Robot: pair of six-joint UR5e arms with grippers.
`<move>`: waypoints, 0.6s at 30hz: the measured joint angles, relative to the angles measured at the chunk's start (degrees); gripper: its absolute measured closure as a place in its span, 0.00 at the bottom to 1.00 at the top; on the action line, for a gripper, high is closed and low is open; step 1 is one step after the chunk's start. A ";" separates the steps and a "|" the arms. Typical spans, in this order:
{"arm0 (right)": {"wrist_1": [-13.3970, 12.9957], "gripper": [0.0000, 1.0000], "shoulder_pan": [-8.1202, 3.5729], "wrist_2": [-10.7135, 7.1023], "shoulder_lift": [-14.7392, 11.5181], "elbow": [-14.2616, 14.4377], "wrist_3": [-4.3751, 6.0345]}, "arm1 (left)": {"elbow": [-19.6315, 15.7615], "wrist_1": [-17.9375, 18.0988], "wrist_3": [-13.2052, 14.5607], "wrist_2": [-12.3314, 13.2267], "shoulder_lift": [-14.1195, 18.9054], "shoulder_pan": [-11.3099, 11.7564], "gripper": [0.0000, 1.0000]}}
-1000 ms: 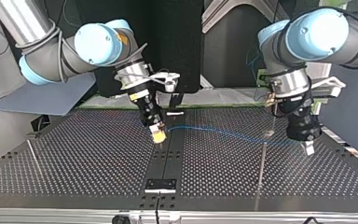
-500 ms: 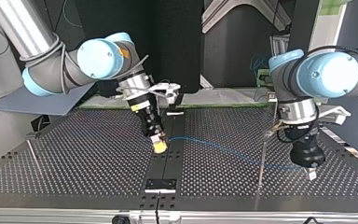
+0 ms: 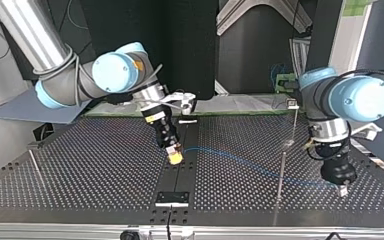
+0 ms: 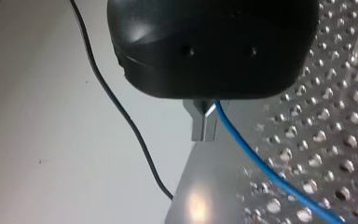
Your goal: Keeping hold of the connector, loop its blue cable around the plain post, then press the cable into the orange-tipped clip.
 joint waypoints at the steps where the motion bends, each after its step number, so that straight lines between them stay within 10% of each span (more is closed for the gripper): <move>1: -0.02 1.00 0.00 -0.01 0.06 -0.02 0.00 | -0.02 0.07 -0.07 0.48 -0.27 0.31 1.00; 18: -0.19 1.00 -0.05 0.20 1.08 -0.05 -0.34 | -0.66 2.18 -1.59 6.79 -7.32 0.84 1.00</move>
